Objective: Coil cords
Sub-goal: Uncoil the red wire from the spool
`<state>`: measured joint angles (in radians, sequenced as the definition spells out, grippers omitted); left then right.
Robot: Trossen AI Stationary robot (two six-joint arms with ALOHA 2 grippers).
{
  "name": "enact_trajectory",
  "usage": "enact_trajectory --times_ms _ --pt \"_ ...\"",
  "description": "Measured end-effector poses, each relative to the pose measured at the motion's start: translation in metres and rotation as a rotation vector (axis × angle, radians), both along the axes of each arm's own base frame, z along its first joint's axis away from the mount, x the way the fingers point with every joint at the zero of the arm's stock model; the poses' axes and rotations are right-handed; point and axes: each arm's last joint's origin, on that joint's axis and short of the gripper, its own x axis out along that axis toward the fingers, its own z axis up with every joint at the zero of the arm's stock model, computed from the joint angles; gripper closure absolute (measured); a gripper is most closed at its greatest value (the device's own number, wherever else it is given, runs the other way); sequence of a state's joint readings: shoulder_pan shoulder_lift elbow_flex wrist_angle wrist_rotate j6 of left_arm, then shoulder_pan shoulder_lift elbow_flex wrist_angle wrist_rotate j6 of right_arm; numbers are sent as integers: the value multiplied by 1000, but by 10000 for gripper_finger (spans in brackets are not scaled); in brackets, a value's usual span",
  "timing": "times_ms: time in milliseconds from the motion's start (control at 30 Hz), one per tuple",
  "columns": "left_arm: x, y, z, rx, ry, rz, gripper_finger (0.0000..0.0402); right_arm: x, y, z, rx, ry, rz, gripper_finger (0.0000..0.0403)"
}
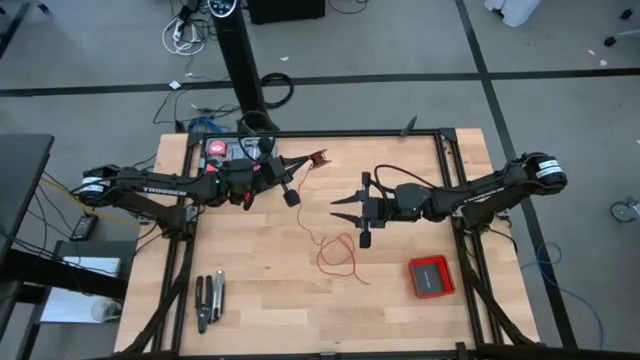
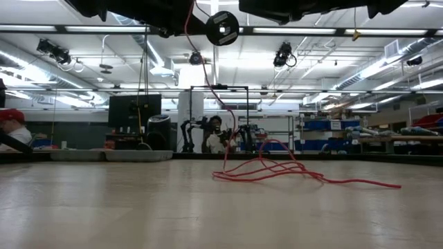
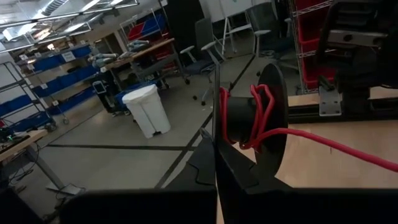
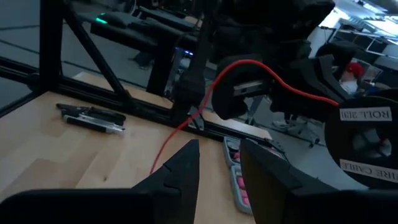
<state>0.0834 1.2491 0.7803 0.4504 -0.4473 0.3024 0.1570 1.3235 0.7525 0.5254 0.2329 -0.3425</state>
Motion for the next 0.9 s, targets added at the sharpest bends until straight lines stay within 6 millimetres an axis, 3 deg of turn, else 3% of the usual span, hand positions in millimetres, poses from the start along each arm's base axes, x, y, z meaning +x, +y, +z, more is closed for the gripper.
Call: enact_trajectory --times_ms 233,767,900 --pt "0 0 3 -49 -64 12 401 4 0 -1 50 -35 -3 290" --pt "0 1 3 -126 -110 24 401 38 4 -35 126 -181 -60 290" --pt "0 1 3 -127 -108 27 401 49 6 -36 134 -187 -59 290"
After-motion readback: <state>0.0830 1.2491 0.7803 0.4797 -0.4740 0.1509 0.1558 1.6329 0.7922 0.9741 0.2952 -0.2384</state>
